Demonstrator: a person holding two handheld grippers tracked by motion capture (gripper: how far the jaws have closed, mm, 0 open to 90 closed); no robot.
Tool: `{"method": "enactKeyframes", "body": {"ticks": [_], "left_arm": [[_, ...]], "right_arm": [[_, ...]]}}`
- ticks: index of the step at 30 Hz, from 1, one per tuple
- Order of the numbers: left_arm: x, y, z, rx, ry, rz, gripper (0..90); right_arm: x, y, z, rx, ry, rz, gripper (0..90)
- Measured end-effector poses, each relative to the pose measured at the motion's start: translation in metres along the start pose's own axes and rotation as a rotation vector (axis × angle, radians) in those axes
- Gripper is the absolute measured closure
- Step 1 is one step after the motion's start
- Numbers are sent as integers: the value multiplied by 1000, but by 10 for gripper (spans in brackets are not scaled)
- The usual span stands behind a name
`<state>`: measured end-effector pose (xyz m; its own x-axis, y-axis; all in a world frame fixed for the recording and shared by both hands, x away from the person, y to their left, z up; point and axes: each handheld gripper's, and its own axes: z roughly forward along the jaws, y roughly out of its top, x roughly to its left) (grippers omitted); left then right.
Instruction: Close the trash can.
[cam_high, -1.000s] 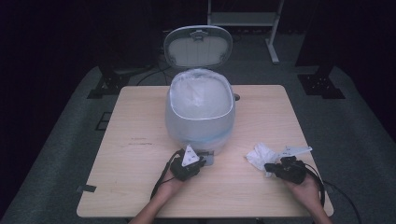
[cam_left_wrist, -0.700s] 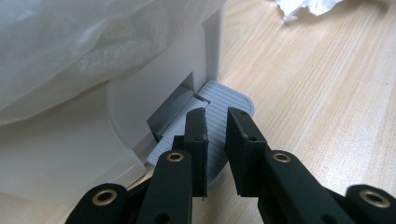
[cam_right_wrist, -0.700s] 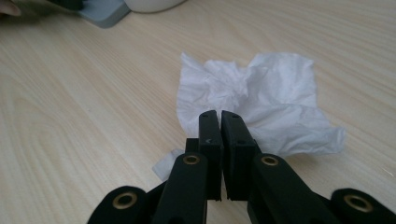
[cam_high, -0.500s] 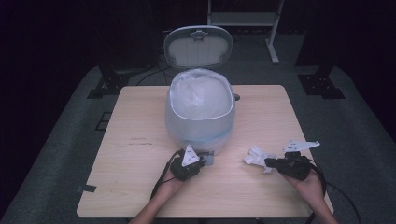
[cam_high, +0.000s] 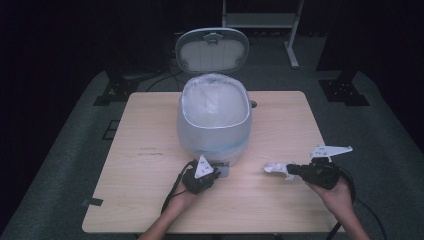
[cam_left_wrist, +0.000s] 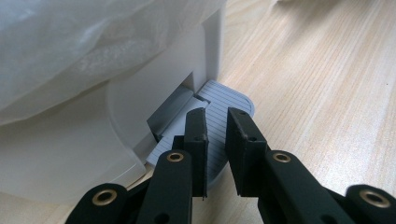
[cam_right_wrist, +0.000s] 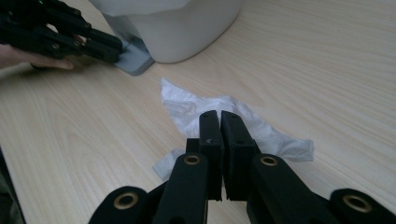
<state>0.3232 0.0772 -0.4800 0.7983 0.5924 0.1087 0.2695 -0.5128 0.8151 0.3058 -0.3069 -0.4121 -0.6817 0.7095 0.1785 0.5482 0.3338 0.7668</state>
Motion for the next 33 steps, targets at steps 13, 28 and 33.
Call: {"method": "enactKeyframes", "body": {"ticks": [13,28,33], "left_arm": [[0,0,0,-1,0,-2,785],[0,0,0,-3,0,-2,785],[0,0,0,-3,0,-1,785]], "right_arm": [[7,15,-16,-21,25,-13,874],[15,32,-33,-62,41,-32,874],[17,36,-36,-68,46,-37,874]]}}
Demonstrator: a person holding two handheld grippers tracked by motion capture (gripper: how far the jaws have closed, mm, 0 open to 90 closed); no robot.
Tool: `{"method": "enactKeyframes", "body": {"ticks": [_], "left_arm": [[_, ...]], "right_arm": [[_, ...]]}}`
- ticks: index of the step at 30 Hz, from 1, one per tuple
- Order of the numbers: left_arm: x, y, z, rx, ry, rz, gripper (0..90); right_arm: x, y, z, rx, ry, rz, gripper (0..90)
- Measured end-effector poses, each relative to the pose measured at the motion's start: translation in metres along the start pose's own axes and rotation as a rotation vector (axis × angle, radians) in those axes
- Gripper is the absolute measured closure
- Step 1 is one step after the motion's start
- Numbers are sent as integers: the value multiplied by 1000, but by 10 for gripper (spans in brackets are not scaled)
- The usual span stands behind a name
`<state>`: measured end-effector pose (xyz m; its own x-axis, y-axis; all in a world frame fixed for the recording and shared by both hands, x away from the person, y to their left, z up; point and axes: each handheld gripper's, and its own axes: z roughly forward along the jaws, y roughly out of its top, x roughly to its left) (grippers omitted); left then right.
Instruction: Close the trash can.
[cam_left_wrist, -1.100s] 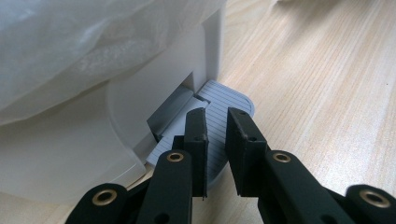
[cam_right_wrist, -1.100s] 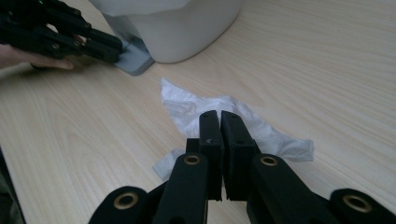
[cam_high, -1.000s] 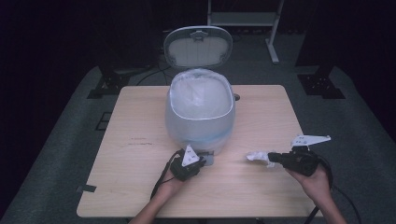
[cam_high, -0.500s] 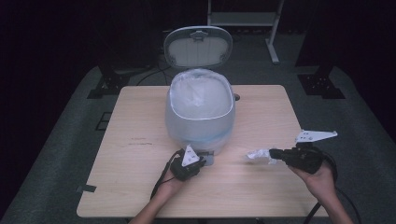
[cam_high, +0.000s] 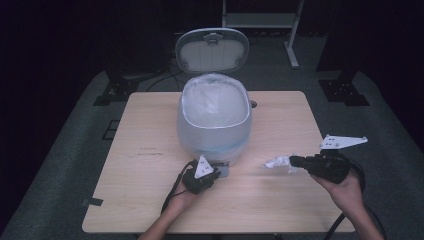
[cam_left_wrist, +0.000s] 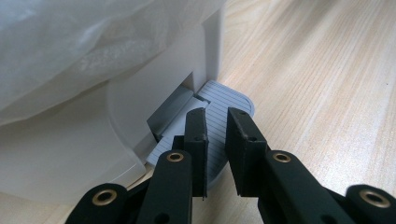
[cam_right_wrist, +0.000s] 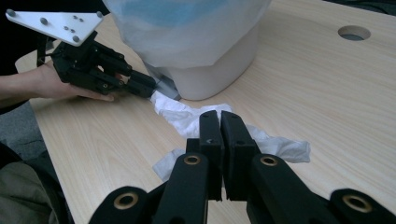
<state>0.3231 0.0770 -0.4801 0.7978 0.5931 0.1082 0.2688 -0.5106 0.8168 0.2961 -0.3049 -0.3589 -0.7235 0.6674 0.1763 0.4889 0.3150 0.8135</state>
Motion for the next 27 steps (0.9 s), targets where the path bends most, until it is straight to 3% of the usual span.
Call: {"method": "enactKeyframes", "body": {"ticks": [27], "left_arm": [[0,0,0,-5,-1,-7,785]], "right_arm": [[15,47,-28,-51,15,-50,874]]}}
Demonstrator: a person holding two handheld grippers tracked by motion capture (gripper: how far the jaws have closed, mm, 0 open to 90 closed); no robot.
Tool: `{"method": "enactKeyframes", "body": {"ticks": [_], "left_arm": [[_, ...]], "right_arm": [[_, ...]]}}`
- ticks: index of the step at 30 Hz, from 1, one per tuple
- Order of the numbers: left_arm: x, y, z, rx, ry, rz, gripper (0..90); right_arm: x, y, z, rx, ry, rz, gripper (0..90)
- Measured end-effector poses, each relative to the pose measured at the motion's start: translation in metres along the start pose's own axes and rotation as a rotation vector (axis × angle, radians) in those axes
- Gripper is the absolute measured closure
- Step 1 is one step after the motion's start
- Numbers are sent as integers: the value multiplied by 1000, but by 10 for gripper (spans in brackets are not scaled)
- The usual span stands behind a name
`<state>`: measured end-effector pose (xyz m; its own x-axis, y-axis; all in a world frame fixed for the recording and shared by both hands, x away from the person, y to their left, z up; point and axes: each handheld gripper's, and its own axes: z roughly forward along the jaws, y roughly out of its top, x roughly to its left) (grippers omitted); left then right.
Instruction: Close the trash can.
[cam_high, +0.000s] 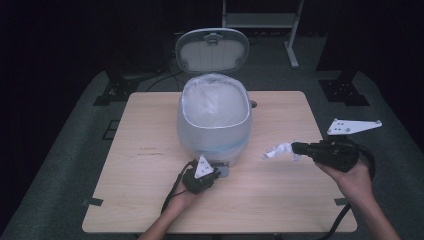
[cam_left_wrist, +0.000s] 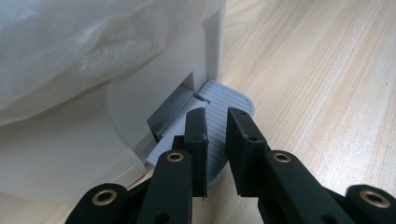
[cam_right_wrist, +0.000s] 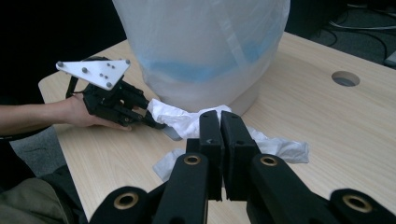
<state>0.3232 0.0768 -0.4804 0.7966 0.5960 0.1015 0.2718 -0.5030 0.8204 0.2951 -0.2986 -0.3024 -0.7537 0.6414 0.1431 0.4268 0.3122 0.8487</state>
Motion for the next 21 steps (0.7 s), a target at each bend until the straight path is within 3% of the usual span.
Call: {"method": "enactKeyframes", "body": {"ticks": [21], "left_arm": [[0,0,-1,6,-2,2,785]], "right_arm": [[9,37,-12,-14,13,-15,876]]}}
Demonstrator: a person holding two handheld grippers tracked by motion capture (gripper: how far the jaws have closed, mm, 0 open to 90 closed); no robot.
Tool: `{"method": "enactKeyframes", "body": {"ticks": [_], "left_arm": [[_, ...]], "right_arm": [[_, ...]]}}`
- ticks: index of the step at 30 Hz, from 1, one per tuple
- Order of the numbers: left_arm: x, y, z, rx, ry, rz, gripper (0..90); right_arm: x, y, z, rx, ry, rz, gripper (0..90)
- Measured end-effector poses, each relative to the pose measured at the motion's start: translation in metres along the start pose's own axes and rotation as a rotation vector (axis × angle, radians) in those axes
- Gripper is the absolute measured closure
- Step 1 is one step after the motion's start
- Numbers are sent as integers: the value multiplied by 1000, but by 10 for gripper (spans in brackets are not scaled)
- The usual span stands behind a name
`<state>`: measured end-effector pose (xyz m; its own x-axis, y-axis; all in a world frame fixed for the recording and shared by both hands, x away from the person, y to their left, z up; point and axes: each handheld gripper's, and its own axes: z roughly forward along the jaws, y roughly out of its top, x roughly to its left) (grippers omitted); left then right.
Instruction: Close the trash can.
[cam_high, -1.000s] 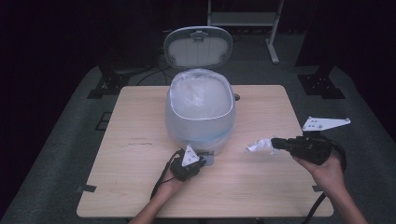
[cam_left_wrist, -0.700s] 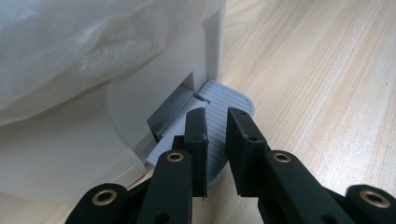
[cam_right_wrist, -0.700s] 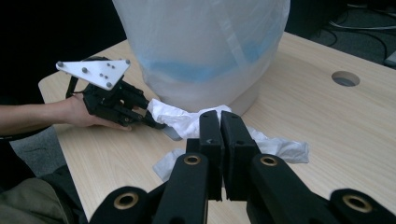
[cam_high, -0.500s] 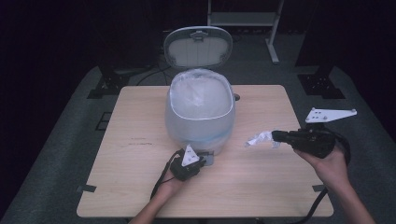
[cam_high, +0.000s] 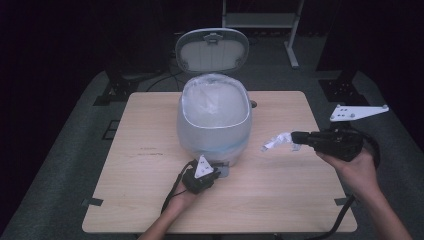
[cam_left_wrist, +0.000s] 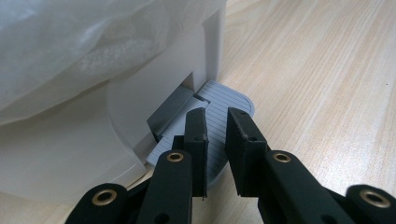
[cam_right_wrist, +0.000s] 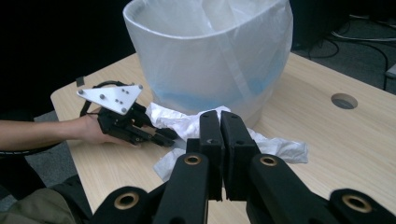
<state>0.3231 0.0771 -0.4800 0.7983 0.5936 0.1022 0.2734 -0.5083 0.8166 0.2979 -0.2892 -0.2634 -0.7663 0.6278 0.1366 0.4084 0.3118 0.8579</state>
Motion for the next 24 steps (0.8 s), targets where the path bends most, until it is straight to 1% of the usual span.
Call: {"method": "enactKeyframes", "body": {"ticks": [9,10,19,24], "left_arm": [[0,0,0,-2,3,2,785],[0,0,0,-2,3,2,785],[0,0,0,-2,2,1,785],[0,0,0,-2,2,2,785]], "right_arm": [[5,18,-9,-17,0,-13,876],[5,20,-10,-16,3,-9,876],[11,38,-17,-21,-3,-41,876],[14,46,-20,-19,1,-48,876]]}}
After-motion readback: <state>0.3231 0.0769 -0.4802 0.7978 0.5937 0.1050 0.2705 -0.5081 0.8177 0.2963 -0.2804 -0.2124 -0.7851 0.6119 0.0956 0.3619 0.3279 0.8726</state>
